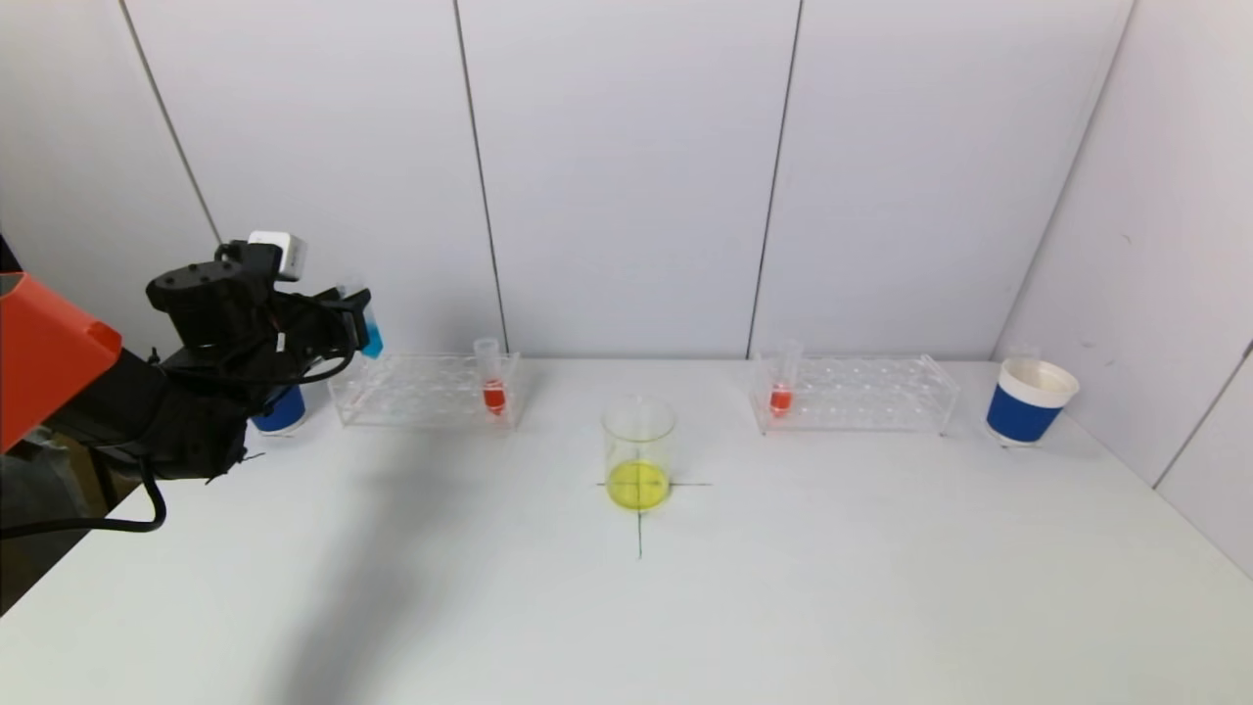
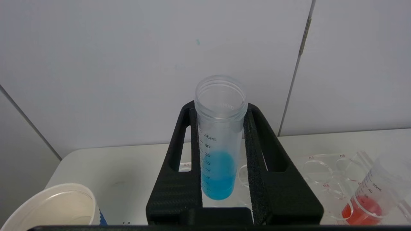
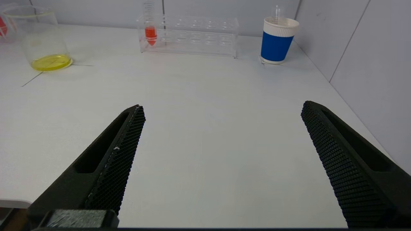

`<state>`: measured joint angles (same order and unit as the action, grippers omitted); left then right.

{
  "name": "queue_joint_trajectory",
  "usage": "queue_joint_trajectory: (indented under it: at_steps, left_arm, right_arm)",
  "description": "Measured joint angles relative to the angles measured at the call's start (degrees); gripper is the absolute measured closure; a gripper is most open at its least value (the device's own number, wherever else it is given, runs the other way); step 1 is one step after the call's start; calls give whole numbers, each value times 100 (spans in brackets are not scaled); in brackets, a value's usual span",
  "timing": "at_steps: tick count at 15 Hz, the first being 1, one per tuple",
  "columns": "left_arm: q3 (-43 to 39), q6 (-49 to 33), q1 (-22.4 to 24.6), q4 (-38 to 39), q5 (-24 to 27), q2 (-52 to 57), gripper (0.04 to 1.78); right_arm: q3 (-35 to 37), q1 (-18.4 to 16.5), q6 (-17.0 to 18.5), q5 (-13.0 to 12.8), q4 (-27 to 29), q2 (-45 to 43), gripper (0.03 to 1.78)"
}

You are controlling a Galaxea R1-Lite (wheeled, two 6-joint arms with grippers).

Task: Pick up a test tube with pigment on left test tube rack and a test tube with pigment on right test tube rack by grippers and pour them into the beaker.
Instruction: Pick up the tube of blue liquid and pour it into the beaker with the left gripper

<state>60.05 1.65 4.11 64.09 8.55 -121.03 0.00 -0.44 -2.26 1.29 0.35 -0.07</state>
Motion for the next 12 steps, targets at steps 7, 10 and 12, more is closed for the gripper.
queue_joint_trajectory:
  at_steps: [7,10,12]
  left_arm:
    - [791,39,-304,-1447,0,829,140]
    - [1241,113,-628,-2181,0,1165,140]
    - [1499,204,-885,-2633,-4,1342,140]
  right_arm:
    - [0,0,0,0,0,0,4]
    - [0,0,-2,0,2,0,4]
    - [0,0,0,0,2,0,4]
